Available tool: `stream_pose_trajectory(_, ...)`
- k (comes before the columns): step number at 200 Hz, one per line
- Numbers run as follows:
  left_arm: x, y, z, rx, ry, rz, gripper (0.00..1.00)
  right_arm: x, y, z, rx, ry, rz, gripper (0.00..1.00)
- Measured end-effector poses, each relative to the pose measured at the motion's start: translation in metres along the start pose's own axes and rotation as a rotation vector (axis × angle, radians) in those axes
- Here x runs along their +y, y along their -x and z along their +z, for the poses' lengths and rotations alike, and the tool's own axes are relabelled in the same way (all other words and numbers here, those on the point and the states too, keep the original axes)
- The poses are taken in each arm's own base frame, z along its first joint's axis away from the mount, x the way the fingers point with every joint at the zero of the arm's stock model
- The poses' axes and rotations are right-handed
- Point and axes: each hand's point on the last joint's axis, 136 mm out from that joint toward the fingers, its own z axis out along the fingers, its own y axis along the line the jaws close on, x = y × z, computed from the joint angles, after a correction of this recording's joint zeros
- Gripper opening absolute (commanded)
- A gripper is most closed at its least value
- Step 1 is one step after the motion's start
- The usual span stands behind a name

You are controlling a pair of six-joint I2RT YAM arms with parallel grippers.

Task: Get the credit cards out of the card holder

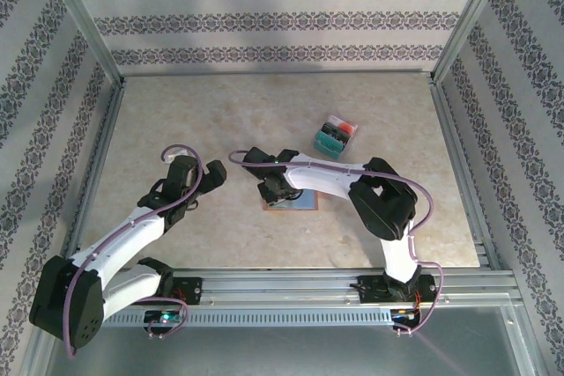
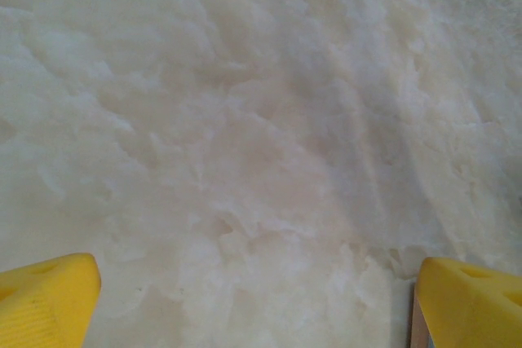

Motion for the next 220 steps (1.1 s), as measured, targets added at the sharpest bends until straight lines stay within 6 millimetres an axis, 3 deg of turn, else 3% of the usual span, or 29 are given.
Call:
stream_pose_trajectory(77,-0.003,0.005,-0.006,-0.01,-0.009,0.013,0.99,-0.028,-0.011,-0.008,-0.009,-0.081,0.009,0.38)
stream_pose_trajectory(139,-0.009,0.008,-0.008,-0.01,-0.026,0.038,1.0,-0.072,-0.018,-0.018,-0.021,-0.126,0.087,0.4)
stream_pose_trajectory(182,-0.025,0.0,-0.008,0.013,-0.056,0.085,0.99,-0.094,-0.025,-0.015,-0.011,-0.144,0.14,0.41)
stream_pose_trajectory(220,-0.05,-0.011,-0.004,0.045,-0.085,0.173,0.99,-0.111,-0.033,-0.005,0.017,-0.16,0.179,0.42)
